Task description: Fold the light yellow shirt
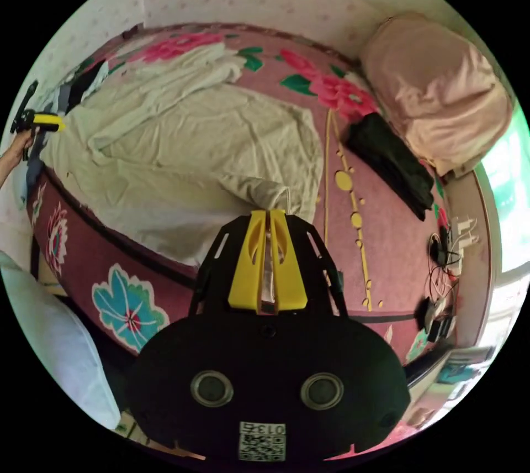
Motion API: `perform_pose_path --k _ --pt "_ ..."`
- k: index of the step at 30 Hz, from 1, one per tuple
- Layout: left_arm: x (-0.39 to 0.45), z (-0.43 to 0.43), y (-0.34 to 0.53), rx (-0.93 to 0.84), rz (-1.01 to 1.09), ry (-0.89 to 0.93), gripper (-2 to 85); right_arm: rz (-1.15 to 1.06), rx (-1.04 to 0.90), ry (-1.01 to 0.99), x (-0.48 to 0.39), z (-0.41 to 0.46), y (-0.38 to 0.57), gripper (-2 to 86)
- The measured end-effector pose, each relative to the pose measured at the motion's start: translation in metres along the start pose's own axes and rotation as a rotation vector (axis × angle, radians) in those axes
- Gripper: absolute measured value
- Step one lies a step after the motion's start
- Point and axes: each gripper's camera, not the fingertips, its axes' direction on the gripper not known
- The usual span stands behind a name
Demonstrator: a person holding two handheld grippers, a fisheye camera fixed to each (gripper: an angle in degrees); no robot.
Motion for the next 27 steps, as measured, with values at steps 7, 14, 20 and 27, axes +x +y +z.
perform_pose_path --k 7,14,20,27 --pt "-0.022 0.054 0.008 -0.184 -0.092 0.152 6.5 0.147 -0.216 -0.123 0.011 0.072 0.018 1.3" --pt "-0.036 -0.011 0.083 0.010 -0.262 0.087 7.4 0.042 -0.079 0.045 -0.033 0.032 0.059 0.1" --pt "0.008 0.039 0.079 -0.185 0.001 0.033 10.1 -0.033 -0.240 0.037 -0.067 0.111 0.084 0.0" --pt "-0.029 0.067 0.076 -0.283 -0.006 0.250 2.4 -0.073 -0.245 -0.046 -0.066 0.155 0.114 -0.1"
